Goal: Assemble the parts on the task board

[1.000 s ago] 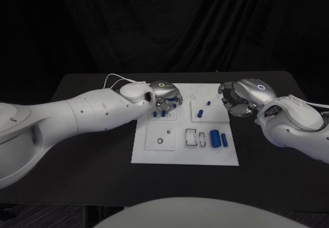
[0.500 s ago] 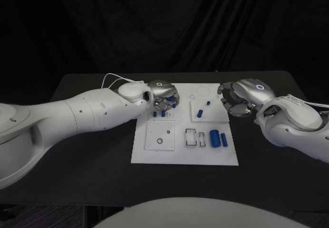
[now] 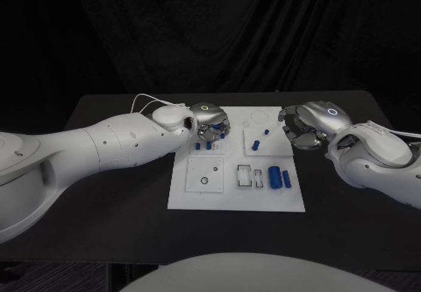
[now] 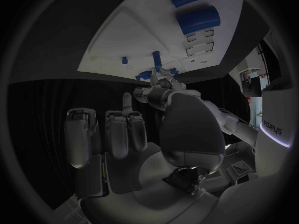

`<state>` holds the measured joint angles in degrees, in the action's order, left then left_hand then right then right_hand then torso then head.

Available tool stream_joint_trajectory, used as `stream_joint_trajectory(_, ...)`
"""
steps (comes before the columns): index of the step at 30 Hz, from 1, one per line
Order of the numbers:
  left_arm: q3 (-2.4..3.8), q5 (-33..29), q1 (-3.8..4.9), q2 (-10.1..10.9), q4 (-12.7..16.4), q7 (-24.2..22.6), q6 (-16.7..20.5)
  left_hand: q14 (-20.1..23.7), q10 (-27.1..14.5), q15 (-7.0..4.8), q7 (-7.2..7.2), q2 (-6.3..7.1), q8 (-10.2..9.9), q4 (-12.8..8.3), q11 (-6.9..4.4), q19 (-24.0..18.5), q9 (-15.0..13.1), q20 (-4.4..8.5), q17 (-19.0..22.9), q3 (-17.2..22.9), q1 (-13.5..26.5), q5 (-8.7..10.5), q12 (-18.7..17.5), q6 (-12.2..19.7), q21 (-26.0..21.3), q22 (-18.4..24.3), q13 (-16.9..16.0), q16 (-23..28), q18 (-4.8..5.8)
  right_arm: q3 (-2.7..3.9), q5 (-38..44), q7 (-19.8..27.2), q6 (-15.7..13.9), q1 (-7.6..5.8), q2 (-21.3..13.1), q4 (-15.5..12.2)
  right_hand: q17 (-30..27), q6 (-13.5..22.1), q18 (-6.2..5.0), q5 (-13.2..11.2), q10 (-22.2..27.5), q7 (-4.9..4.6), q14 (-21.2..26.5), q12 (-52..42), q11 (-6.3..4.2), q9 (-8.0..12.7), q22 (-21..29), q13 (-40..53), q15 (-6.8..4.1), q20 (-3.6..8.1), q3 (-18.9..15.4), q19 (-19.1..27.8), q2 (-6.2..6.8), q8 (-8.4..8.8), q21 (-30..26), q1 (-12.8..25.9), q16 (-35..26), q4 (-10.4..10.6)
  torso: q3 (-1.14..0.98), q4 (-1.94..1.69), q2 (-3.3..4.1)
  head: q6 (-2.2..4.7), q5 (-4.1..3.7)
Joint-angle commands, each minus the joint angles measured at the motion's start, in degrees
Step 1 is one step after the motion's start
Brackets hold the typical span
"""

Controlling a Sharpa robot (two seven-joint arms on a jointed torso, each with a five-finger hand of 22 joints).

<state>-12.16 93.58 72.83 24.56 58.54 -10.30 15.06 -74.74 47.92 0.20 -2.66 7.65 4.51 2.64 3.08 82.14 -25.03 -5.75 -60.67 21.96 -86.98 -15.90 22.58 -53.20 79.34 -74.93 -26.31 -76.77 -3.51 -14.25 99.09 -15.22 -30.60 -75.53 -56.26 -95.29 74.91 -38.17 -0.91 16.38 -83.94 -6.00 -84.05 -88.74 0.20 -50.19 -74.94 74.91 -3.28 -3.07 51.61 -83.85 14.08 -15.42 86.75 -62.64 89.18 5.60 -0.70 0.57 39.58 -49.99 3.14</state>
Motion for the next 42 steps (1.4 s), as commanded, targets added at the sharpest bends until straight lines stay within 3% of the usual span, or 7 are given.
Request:
stream_joint_trajectory(1,0.05,0.14,0.09,-0.32,-0.14,-0.92,-0.44,0.19,-0.1,-0.36,0.19,0.09,-0.54,-0.37,0.24,0.09,0.21,0.13,0.22,0.17,0.47,0.28,-0.03,0.79,-0.13,-11.3,-0.07,0.13,0.64,0.05,0.19,-1.25,0.5,0.1,-0.08,-0.1,12.43,-0.33,-0.04,-0.21,-4.25,-0.02,-5.35,0.33,-0.12,-0.02,-13.82,12.76,-0.28,0.3,0.01,-4.25,-0.41,-0.35,-0.17,0.08,-0.36,-0.34,0.01,-0.04,-0.02,-0.01,0.03)
stream_joint_trajectory(5,0.05,0.14,0.09,-0.48,-0.29,-0.92,-0.6,0.49,-0.55,-0.19,0.99,0.46,-1.07,-0.63,0.51,-0.08,1.11,0.02,0.98,0.59,0.77,0.45,-1.01,4.48,-0.41,-11.22,0.45,0.4,0.59,0.05,0.19,-1.3,0.65,0.1,-0.11,-0.13,12.4,-0.81,-0.05,-0.22,-4.26,0.01,-5.35,0.32,-0.13,0.07,-13.81,12.77,-0.28,0.29,0.01,-4.24,-0.5,-0.58,-0.2,0.08,-0.38,-0.46,0.0,-0.07,0.0,-0.01,0.07)
stream_joint_trajectory(13,0.05,0.14,0.08,-0.54,-0.25,-0.72,-1.16,0.87,-1.51,-0.07,1.72,0.81,-0.95,-0.9,0.75,-0.35,1.74,-0.08,1.72,0.87,0.97,0.71,-2.61,6.5,-0.84,-11.1,1.33,0.65,0.5,0.05,0.18,-1.38,0.83,0.1,-0.24,-0.23,12.44,-1.18,-0.05,-0.22,-4.26,0.03,-5.36,0.32,-0.14,0.17,-13.81,12.76,-0.28,0.29,0.01,-4.24,-0.55,-0.73,-0.2,0.12,-0.36,-0.52,-0.01,-0.06,0.02,-0.01,0.24)
stream_joint_trajectory(42,0.05,0.14,0.06,-0.37,0.01,-1.69,-0.99,0.84,1.22,-0.46,1.31,-0.01,1.28,-1.23,0.14,-0.21,0.59,0.07,1.96,0.93,1.14,1.13,-1.62,1.84,-0.72,-11.17,0.46,0.42,0.53,0.05,0.18,-1.47,0.81,0.1,0.11,-0.06,12.38,-1.64,-0.05,-0.22,-4.26,0.06,-5.34,0.32,-0.14,0.33,-13.81,12.76,-0.29,0.29,0.0,-4.24,-0.59,-0.89,-0.2,0.18,-0.39,-0.6,0.02,0.05,-0.01,-0.01,0.36)
